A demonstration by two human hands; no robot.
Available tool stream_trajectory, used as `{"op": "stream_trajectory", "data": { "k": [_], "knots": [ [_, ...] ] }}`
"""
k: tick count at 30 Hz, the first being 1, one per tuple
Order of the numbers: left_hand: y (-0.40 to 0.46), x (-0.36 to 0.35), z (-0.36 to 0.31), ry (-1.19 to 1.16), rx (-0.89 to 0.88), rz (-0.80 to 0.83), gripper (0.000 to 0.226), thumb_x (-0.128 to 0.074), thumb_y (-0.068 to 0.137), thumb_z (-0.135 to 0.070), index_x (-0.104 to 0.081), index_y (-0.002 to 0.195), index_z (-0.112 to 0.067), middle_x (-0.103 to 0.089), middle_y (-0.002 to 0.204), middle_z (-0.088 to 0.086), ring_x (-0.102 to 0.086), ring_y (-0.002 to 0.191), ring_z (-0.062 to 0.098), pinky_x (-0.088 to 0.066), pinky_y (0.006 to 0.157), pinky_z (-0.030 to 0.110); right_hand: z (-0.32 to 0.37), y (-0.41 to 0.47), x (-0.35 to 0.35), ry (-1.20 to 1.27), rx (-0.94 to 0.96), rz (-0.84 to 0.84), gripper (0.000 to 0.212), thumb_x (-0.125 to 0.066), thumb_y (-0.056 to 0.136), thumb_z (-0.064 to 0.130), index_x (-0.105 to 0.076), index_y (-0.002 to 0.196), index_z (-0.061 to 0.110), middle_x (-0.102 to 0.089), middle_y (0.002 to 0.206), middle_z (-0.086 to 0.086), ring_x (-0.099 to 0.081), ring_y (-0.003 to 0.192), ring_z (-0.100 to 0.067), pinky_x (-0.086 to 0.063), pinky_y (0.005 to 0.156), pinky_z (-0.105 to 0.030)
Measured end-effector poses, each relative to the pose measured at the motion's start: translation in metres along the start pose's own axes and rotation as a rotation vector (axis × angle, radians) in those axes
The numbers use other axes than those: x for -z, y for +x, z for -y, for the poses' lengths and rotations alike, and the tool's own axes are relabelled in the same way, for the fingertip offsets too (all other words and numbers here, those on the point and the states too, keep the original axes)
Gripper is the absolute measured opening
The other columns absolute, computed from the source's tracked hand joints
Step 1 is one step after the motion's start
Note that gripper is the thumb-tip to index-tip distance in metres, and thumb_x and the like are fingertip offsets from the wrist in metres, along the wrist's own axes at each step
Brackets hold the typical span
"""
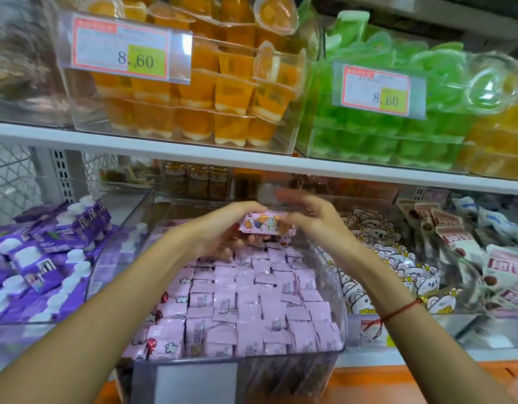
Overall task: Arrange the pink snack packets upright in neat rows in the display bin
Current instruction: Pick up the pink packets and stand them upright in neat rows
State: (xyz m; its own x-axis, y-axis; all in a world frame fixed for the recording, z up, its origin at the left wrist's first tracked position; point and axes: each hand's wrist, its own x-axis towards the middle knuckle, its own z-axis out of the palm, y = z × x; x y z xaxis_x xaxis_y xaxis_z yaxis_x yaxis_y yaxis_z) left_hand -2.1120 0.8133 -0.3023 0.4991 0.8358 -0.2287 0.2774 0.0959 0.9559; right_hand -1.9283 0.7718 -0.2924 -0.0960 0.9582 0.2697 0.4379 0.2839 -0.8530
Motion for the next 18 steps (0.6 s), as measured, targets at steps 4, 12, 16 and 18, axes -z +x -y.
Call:
{"op": "stream_trajectory", "data": {
  "k": [4,12,16,18],
  "knots": [
    [0.002,-0.004,-0.002,0.063,-0.013,-0.077,0.046,-0.045,0.086,-0.061,-0.063,0.077,-0.019,-0.052,0.055,-0.006,-0.039,0.04,0.006,-0.028,0.038,0.014,-0.002,-0.003,-0.01,-0.416,0.173,0.086,0.05,-0.068,0.083,0.027,-0.053,0.13,0.028,-0.061,0.12,0.001,-0.055,0.111,-0.021,-0.041,0.1,-0.043],
    [0.009,-0.009,0.014,0.483,-0.26,-0.426,0.059,-0.027,0.097,-0.055,-0.059,0.123,-0.013,-0.06,0.091,0.003,-0.056,0.088,0.019,-0.045,0.078,0.033,-0.014,0.005,-0.002,-0.292,0.059,-0.293,0.031,-0.072,0.079,0.031,-0.055,0.099,0.015,-0.067,0.095,0.0,-0.064,0.085,-0.02,-0.052,0.074,-0.036],
    [0.012,-0.005,0.04,1.017,-0.299,-0.255,0.043,-0.037,0.1,-0.026,-0.038,0.142,-0.023,-0.038,0.148,0.003,-0.034,0.133,0.021,-0.025,0.11,0.042,-0.021,0.016,-0.004,-0.121,-0.001,-0.245,0.023,-0.067,0.086,0.02,-0.049,0.1,0.016,-0.066,0.087,-0.004,-0.066,0.083,-0.019,-0.052,0.073,-0.032],
    [0.015,-0.004,0.046,1.13,-0.291,-0.239,0.046,-0.03,0.101,-0.031,-0.03,0.147,-0.026,-0.024,0.156,-0.001,-0.022,0.142,0.019,-0.012,0.115,0.043,-0.023,0.021,-0.01,-0.097,0.023,-0.221,0.02,-0.064,0.089,0.014,-0.045,0.084,0.011,-0.065,0.083,-0.008,-0.067,0.081,-0.027,-0.055,0.074,-0.037]
  ]
}}
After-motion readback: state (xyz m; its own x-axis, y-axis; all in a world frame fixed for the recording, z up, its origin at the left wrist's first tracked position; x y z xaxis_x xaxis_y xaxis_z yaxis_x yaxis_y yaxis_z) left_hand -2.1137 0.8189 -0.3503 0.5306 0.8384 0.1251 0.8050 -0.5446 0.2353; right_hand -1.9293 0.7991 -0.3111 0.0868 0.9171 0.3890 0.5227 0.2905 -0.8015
